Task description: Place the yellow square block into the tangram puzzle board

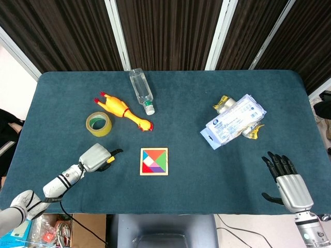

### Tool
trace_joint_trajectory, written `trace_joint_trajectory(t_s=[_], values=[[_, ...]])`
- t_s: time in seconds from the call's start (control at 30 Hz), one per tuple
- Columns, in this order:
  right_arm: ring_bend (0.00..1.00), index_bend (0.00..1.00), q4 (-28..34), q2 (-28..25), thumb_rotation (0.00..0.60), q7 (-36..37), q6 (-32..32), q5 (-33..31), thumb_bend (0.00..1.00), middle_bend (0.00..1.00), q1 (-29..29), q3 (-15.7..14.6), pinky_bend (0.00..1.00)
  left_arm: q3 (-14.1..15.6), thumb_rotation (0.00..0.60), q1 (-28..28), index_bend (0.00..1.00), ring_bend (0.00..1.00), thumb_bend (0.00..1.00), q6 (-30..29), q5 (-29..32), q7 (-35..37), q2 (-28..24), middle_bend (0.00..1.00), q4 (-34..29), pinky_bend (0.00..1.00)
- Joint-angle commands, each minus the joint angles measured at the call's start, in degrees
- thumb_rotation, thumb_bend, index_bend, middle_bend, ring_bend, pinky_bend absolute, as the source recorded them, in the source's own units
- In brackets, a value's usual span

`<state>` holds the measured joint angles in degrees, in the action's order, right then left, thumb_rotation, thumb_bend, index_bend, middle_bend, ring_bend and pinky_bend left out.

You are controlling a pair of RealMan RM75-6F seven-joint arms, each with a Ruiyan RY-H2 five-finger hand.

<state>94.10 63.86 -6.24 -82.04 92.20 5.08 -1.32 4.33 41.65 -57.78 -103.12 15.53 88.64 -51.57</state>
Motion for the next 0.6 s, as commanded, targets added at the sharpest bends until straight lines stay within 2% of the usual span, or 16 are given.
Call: trace_joint_trajectory(t_s=[0.03,0.3,0.6], values=[[0.00,0.00,0.03,-0.06,0.600,0.12,-0.11,0.13,0.16,0.00,-0.04,-0.06,0.00,0.56,0.600,0.39,0.20,1.00,0.36,0.44,0.43,-0.34,0.68,1.00,1.32,1.00],[0.00,0.00,0.02,-0.09,0.600,0.09,-0.13,-0.03,0.16,0.00,-0.07,0.00,0.00,2.02,0.600,0.71,0.23,1.00,0.36,0.02,0.77,-0.49,1.60,1.00,4.62,1.00],[0.00,0.00,0.15,-0.02,0.600,-0.08,-0.16,-0.02,0.16,0.00,-0.07,0.01,0.00,3.43,0.600,1.06,0.28,1.00,0.36,0.08,1.04,-1.00,1.81,1.00,5.35,1.00]])
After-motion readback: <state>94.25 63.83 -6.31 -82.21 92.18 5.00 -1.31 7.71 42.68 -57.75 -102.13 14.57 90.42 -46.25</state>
